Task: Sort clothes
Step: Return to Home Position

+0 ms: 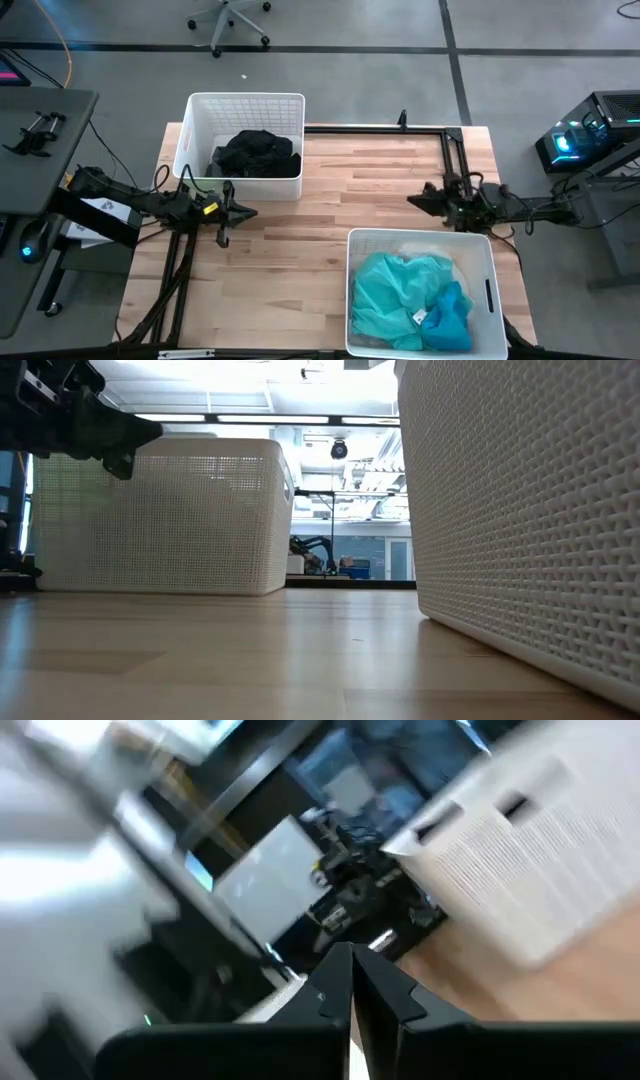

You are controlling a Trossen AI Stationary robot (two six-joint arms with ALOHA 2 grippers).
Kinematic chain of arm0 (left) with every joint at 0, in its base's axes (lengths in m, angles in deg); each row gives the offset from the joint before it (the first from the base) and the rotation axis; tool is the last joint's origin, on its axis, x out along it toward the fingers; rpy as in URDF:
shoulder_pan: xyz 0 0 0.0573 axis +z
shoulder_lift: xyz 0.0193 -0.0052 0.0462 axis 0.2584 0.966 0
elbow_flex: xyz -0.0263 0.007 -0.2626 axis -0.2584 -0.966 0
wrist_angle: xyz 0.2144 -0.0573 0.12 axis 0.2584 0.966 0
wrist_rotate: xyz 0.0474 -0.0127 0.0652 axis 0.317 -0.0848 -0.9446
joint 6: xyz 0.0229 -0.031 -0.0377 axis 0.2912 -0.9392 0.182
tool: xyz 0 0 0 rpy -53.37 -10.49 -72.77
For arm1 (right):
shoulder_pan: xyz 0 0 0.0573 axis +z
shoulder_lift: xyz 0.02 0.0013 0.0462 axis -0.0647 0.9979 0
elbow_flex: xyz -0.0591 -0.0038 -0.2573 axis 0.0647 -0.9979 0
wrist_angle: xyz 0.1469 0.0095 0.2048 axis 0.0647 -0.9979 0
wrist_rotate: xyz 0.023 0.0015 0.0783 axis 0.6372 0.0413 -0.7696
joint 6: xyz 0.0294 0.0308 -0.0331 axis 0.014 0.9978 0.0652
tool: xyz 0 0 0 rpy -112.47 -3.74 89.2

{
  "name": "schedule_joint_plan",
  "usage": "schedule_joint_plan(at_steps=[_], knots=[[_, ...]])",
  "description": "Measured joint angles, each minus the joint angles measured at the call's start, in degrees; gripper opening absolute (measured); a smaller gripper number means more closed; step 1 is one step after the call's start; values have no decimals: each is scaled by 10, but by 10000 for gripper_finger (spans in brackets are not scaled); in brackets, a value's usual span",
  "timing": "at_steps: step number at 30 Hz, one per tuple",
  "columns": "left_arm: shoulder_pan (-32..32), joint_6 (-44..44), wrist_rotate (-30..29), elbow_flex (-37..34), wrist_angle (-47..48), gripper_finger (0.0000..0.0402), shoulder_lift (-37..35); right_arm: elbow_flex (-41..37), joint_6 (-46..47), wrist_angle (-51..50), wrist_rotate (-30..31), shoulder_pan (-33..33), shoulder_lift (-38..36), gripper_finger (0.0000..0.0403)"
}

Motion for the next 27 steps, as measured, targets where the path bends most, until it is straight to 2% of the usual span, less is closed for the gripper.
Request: schedule_joint_plan(at_steps=[7,11,16,23,27], knots=[[0,0,0,0,0,0,0,0,-375,-43,-124,-1,-50,0],[0,0,0,0,0,0,0,3,-482,-67,-128,-2,-50,0],[0,0,0,0,0,0,0,5,-485,-89,-125,-21,-50,0],[0,0,0,0,0,0,0,-1,-385,-66,-132,-56,-50,0],[0,0,0,0,0,0,0,-1,-390,-72,-133,-71,-51,0]])
